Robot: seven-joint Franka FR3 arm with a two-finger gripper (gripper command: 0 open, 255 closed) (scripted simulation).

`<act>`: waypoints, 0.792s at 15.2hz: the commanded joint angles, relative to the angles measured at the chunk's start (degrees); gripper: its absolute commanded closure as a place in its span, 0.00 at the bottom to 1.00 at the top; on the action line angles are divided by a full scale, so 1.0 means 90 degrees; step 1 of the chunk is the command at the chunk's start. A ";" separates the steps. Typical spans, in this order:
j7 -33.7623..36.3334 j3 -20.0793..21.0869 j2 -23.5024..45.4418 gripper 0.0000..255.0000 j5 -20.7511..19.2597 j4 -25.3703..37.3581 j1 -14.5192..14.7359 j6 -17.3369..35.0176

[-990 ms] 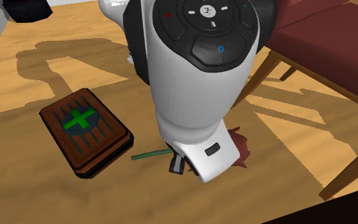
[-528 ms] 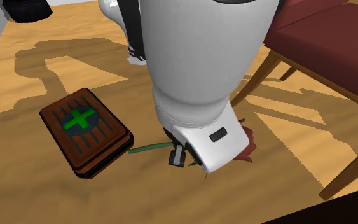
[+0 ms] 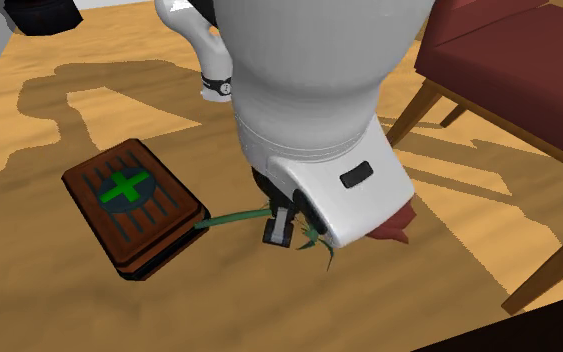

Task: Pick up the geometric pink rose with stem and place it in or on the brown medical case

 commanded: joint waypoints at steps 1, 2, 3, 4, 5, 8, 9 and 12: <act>-0.0099 -0.0040 -0.0211 1.00 -0.0030 -0.0267 -0.0049 0.0055; -0.0197 -0.0079 -0.0402 1.00 -0.0060 -0.0558 -0.0096 0.0152; -0.0295 -0.0120 -0.0583 1.00 -0.0091 -0.0830 -0.0144 0.0240; -0.0394 -0.0162 -0.0756 1.00 -0.0123 -0.1085 -0.0193 0.0322; -0.0493 -0.0205 -0.0920 1.00 -0.0156 -0.1326 -0.0245 0.0397; -0.0796 -0.0341 -0.1372 1.00 -0.0263 -0.1971 -0.0407 0.0589; -0.0899 -0.0390 -0.1511 1.00 -0.0301 -0.2163 -0.0463 0.0644; -0.1213 -0.0544 -0.1892 1.00 -0.0422 -0.2679 -0.0639 0.0786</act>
